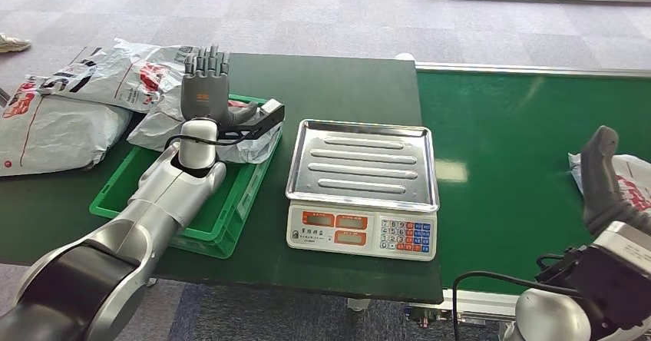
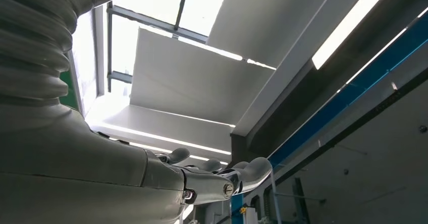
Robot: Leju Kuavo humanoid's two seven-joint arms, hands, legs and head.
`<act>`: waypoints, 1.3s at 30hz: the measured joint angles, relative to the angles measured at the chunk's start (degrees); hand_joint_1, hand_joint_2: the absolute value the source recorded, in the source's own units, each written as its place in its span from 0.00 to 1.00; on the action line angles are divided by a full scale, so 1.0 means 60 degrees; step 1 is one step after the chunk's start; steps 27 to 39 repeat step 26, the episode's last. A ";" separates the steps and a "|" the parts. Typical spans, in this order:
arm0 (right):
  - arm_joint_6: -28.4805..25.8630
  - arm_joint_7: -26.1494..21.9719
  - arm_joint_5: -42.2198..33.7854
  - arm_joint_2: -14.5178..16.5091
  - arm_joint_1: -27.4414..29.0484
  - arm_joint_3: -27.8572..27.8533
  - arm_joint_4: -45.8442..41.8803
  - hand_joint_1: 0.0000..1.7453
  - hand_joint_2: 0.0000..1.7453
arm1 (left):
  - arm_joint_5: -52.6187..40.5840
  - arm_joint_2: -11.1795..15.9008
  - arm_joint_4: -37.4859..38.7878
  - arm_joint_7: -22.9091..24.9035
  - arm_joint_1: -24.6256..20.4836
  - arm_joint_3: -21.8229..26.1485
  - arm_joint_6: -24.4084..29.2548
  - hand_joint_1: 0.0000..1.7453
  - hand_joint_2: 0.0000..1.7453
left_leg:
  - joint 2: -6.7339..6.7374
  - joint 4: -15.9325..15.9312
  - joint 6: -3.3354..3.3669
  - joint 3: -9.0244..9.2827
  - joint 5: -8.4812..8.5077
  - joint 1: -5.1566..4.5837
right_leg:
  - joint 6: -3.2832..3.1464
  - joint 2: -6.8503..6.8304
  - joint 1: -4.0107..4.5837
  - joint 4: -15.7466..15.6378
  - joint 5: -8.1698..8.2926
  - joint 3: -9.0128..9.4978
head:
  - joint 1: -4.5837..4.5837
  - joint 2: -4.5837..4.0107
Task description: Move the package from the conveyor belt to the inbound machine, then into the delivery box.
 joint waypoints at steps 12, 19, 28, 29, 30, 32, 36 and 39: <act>0.0004 -0.0744 -0.0518 -0.0002 0.0011 -0.0098 0.0127 0.00 1.00 | 0.3002 -0.0236 -0.1600 -0.3737 0.0403 0.1019 0.2793 0.00 0.00 | -0.0001 0.0003 0.0000 -0.0002 0.0000 -0.0001 | -0.0001 -0.0001 -0.0002 -0.0001 0.0000 -0.0005 | 0.0001 0.0000; 0.0003 -0.1255 -0.1044 -0.0007 0.0036 -0.0349 0.0359 0.00 1.00 | 1.1469 -0.1321 -0.5833 -0.8793 0.1633 0.2750 -0.0585 0.00 0.25 | 0.0012 0.0001 0.0002 -0.0009 -0.0003 -0.0003 | 0.0000 0.0011 -0.0004 -0.0008 0.0001 -0.0011 | 0.0002 0.0000; 0.0008 -0.1079 -0.2076 -0.0019 0.0003 -0.0231 0.0868 0.00 1.00 | 1.4177 -0.1568 -0.8485 -0.8773 0.2750 0.3081 -0.2742 0.00 0.33 | 0.0013 -0.0014 0.0001 -0.0002 -0.0002 0.0000 | -0.0001 0.0011 0.0000 -0.0007 0.0001 0.0000 | 0.0001 0.0000; 0.0008 -0.1079 -0.2076 -0.0019 0.0003 -0.0231 0.0868 0.00 1.00 | 1.4177 -0.1568 -0.8485 -0.8773 0.2750 0.3081 -0.2742 0.00 0.33 | 0.0013 -0.0014 0.0001 -0.0002 -0.0002 0.0000 | -0.0001 0.0011 0.0000 -0.0007 0.0001 0.0000 | 0.0001 0.0000; 0.0008 -0.1079 -0.2076 -0.0019 0.0003 -0.0231 0.0868 0.00 1.00 | 1.4177 -0.1568 -0.8485 -0.8773 0.2750 0.3081 -0.2742 0.00 0.33 | 0.0013 -0.0014 0.0001 -0.0002 -0.0002 0.0000 | -0.0001 0.0011 0.0000 -0.0007 0.0001 0.0000 | 0.0001 0.0000; 0.0008 -0.1079 -0.2076 -0.0019 0.0003 -0.0231 0.0868 0.00 1.00 | 1.4177 -0.1568 -0.8485 -0.8773 0.2750 0.3081 -0.2742 0.00 0.33 | 0.0013 -0.0014 0.0001 -0.0002 -0.0002 0.0000 | -0.0001 0.0011 0.0000 -0.0007 0.0001 0.0000 | 0.0001 0.0000; 0.0008 -0.1079 -0.2076 -0.0019 0.0003 -0.0231 0.0868 0.00 1.00 | 1.4177 -0.1568 -0.8485 -0.8773 0.2750 0.3081 -0.2742 0.00 0.33 | 0.0013 -0.0014 0.0001 -0.0002 -0.0002 0.0000 | -0.0001 0.0011 0.0000 -0.0007 0.0001 0.0000 | 0.0001 0.0000; 0.0008 -0.1079 -0.2076 -0.0019 0.0003 -0.0231 0.0868 0.00 1.00 | 1.4177 -0.1568 -0.8485 -0.8773 0.2750 0.3081 -0.2742 0.00 0.33 | 0.0013 -0.0014 0.0001 -0.0002 -0.0002 0.0000 | -0.0001 0.0011 0.0000 -0.0007 0.0001 0.0000 | 0.0001 0.0000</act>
